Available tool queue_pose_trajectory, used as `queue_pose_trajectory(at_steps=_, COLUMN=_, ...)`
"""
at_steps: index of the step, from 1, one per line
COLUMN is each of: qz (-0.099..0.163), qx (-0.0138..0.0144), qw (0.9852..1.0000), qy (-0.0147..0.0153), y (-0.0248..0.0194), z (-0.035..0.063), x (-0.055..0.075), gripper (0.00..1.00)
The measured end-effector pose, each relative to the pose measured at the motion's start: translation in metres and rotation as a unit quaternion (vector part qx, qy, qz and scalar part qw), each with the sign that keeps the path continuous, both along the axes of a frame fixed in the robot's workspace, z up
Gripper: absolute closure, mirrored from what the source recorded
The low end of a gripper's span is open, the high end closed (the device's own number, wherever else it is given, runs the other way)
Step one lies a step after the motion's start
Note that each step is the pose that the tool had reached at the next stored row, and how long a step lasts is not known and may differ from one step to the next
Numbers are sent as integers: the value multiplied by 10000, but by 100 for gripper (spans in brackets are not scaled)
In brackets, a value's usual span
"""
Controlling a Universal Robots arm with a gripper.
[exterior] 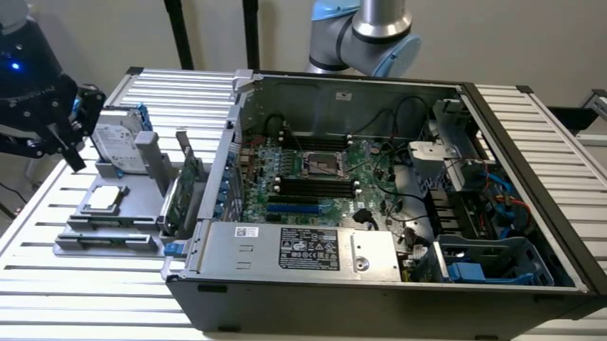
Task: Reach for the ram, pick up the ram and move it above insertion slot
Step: 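Pick up the ram and move it above insertion slot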
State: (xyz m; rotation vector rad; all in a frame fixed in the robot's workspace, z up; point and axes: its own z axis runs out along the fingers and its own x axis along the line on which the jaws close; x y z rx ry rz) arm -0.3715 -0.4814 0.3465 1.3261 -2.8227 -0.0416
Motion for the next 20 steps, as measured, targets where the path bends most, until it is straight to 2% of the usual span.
queue_pose_trajectory(at_steps=5, qz=452, qx=0, qw=9990, qy=0, y=0, z=-17, x=0, gripper=89)
queue_pose_trajectory(at_steps=10, qz=909, qx=0, qw=9959, qy=0, y=0, z=-32, x=0, gripper=89)
queue_pose_trajectory(at_steps=15, qz=1355, qx=-1, qw=9908, qy=0, y=0, z=-47, x=0, gripper=89)
queue_pose_trajectory(at_steps=20, qz=1810, qx=-11, qw=9835, qy=1, y=0, z=-63, x=0, gripper=89)
